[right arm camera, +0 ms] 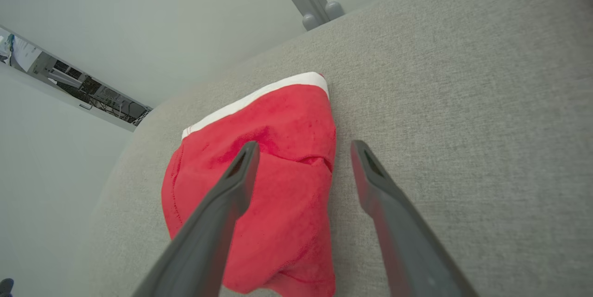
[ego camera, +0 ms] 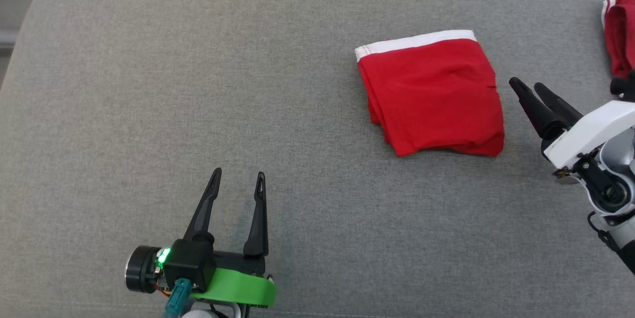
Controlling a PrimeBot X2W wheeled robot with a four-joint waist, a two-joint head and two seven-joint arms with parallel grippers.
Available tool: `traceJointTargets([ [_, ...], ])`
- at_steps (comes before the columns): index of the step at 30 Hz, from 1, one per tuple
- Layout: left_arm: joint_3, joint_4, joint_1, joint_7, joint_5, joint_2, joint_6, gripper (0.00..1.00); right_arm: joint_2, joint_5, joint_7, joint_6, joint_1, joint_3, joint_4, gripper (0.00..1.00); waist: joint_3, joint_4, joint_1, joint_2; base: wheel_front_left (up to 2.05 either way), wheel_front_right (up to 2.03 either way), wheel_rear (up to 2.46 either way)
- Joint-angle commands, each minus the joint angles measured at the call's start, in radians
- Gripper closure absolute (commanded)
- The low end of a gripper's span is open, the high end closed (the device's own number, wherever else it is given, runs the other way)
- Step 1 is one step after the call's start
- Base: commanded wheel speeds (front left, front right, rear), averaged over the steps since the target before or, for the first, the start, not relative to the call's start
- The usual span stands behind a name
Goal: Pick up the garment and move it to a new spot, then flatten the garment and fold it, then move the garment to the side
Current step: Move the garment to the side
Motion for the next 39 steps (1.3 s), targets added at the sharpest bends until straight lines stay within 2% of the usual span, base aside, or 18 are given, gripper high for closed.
traceJointTargets([
  [1,-0.005,0.000,-0.021,0.000,-0.001,0.002,0.004,0.00,-0.012,0.037,0.025,0.000,-0.018,0.001,0.007,0.00,0.055,0.056,0.0000,0.0000,0.00,0.00,0.00],
  [8,-0.021,0.002,-0.045,0.000,-0.003,0.002,0.009,0.00,-0.047,0.156,0.107,0.000,-0.063,0.019,0.053,0.00,0.087,0.084,0.0000,0.0000,0.00,0.00,0.00],
  [9,-0.023,0.002,-0.048,0.000,-0.003,0.002,0.009,0.00,-0.048,0.164,0.109,0.000,-0.068,0.023,0.062,0.04,0.091,0.087,0.0000,0.0000,0.00,0.00,0.00],
  [10,-0.025,0.001,-0.049,0.000,-0.003,0.002,0.010,0.00,-0.049,0.170,0.108,0.000,-0.073,0.024,0.071,0.18,0.094,0.089,0.0000,0.0000,0.00,0.00,0.00],
  [11,-0.027,0.001,-0.051,0.000,-0.003,0.002,0.009,0.00,-0.050,0.179,0.111,0.000,-0.079,0.026,0.080,0.51,0.098,0.092,0.0000,0.0000,0.00,0.00,0.00],
  [12,-0.027,0.001,-0.053,0.000,-0.002,0.002,0.009,0.00,-0.050,0.185,0.113,0.000,-0.081,0.030,0.086,0.56,0.101,0.093,0.0000,0.0000,0.00,0.00,0.00],
  [14,-0.028,0.001,-0.059,0.000,-0.001,0.002,0.011,0.00,-0.049,0.190,0.106,0.000,-0.089,0.039,0.091,0.91,0.107,0.094,0.0000,0.0000,0.00,0.00,0.00],
  [15,-0.029,0.001,-0.062,0.000,0.001,0.002,0.011,0.00,-0.052,0.194,0.097,0.000,-0.094,0.042,0.089,1.00,0.111,0.095,0.0000,0.0000,0.00,0.00,0.00],
  [18,-0.029,0.003,-0.066,0.000,0.006,0.002,0.012,0.00,-0.067,0.195,0.074,0.000,-0.097,0.054,0.072,1.00,0.117,0.093,0.0000,0.0000,0.00,0.00,0.00],
  [24,-0.012,0.002,-0.063,0.000,0.019,0.002,0.006,0.00,-0.147,0.146,0.004,0.000,-0.099,0.089,0.018,1.00,0.117,0.057,0.0000,0.0000,0.00,0.00,0.00],
  [29,0.001,-0.003,-0.071,0.000,0.032,0.002,-0.006,0.00,-0.238,0.105,-0.059,0.000,-0.113,0.106,-0.026,1.00,0.127,0.006,0.0000,0.0000,0.00,0.00,0.00],
  [30,0.006,-0.004,-0.075,0.000,0.042,0.002,-0.012,0.00,-0.272,0.087,-0.083,0.000,-0.118,0.109,-0.038,1.00,0.135,-0.013,0.0000,0.0000,0.00,0.00,0.00],
  [39,0.036,-0.019,-0.105,0.000,0.091,0.002,-0.044,0.00,-0.408,0.048,-0.155,0.000,-0.152,0.078,-0.037,1.00,0.200,-0.064,0.0000,0.0000,0.00,0.00,0.00],
])
